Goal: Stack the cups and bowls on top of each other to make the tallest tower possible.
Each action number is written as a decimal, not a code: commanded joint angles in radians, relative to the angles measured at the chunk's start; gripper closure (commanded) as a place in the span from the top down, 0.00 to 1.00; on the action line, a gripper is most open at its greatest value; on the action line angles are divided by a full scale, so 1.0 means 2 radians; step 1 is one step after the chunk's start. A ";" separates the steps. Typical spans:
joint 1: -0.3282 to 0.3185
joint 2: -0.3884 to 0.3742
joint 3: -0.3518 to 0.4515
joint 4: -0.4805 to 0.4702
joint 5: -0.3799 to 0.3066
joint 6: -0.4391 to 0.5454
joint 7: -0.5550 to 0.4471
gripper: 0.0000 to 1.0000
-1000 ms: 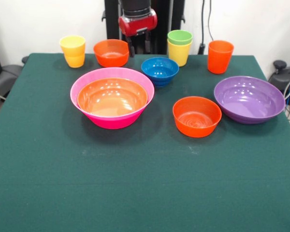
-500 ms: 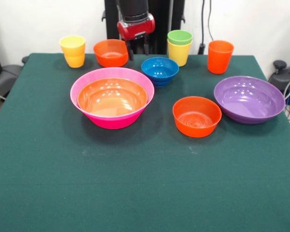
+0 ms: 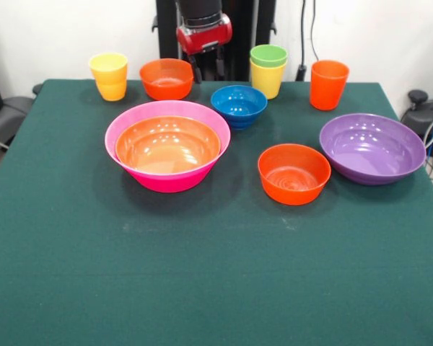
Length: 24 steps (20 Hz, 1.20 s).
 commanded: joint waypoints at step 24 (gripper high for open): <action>-0.046 -0.039 0.061 0.008 0.090 -0.095 -0.201 1.00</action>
